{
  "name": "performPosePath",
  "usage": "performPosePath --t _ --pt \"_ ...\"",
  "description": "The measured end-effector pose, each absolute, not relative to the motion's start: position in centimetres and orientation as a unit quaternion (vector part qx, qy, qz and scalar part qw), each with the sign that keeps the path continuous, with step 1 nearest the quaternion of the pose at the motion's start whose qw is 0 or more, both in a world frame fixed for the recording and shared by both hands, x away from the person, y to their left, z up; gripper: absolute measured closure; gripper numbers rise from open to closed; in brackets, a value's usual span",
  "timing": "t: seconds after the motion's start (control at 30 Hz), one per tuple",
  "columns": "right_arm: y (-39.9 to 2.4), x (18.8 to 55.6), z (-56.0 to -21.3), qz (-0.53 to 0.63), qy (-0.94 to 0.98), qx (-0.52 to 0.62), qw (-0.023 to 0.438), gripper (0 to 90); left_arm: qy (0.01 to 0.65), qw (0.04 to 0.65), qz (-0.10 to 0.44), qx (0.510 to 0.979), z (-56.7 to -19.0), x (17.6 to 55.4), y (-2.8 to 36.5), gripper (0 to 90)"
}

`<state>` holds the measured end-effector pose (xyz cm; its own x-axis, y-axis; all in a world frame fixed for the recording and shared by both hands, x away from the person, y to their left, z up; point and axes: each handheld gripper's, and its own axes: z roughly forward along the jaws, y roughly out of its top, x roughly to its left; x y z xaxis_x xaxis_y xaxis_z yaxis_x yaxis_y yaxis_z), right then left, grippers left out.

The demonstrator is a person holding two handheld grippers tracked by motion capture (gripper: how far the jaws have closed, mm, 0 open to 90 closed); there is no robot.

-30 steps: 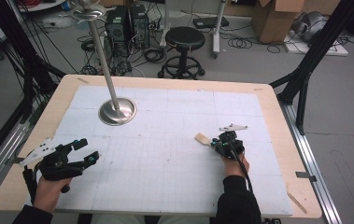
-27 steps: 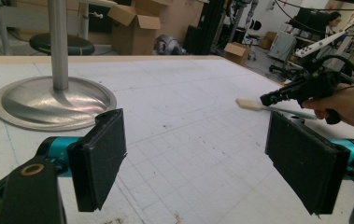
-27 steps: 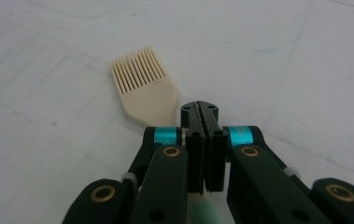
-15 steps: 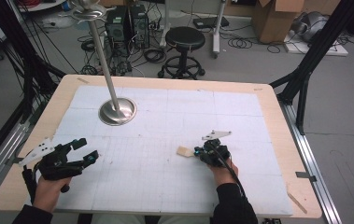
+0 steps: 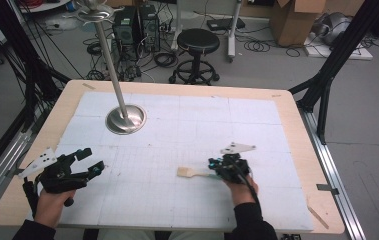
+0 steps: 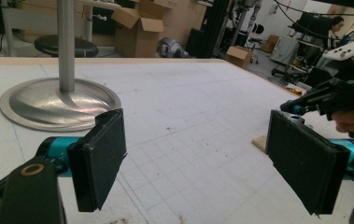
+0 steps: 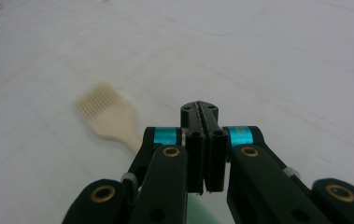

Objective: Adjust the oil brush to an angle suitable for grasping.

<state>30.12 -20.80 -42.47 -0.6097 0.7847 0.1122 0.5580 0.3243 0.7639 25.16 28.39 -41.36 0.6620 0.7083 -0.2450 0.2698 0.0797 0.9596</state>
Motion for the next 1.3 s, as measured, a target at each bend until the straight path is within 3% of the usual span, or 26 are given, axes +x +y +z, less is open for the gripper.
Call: performPosePath --t 0.13,0.4,0.77,1.3 --pt "-25.5 28.6 -42.5 0.378 0.773 0.476 0.181 89.6 0.376 0.633 0.173 0.655 -41.4 25.2 28.4 20.7" --pt "-30.5 25.2 -43.5 0.357 0.760 0.517 0.165 89.7 0.377 0.633 0.173 0.654 -41.4 25.2 28.4 20.7" --pt "-28.7 25.6 -44.0 0.372 0.789 0.474 0.120 89.7 0.377 0.632 0.174 0.655 -41.4 25.2 28.4 20.7" --pt "-28.5 29.6 -43.9 0.358 0.747 0.534 0.169 89.6 0.376 0.631 0.175 0.656 -41.4 25.2 28.4 20.7"
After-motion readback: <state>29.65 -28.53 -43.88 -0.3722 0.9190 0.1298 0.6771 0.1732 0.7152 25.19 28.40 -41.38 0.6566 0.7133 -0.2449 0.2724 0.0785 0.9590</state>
